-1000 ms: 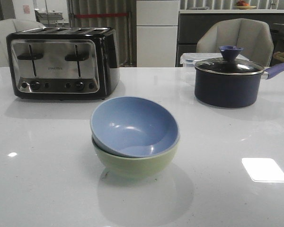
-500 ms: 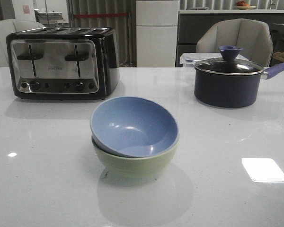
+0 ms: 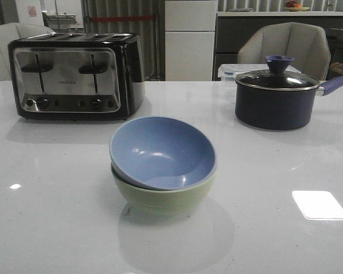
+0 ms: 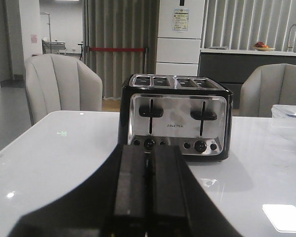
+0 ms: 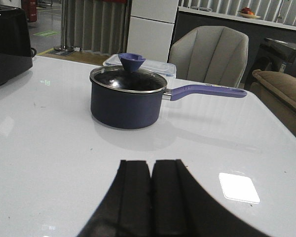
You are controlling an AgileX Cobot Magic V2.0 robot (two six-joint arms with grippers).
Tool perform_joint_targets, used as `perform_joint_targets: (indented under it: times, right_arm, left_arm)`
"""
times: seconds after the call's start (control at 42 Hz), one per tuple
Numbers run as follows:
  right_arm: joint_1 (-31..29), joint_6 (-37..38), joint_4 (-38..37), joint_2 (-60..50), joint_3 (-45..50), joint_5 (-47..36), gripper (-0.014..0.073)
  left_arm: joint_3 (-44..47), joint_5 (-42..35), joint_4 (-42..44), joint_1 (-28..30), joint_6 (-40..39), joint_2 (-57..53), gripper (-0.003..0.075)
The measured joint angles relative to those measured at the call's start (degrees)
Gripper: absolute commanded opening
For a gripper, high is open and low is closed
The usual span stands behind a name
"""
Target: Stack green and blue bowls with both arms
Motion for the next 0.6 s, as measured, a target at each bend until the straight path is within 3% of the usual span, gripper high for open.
perform_joint_targets:
  times: [0.595]
  right_arm:
    - [0.0,5.3,0.12,0.0,0.0,-5.46,0.0054]
  left_arm:
    - [0.0,0.0,0.0,0.0,0.0,0.0,0.0093]
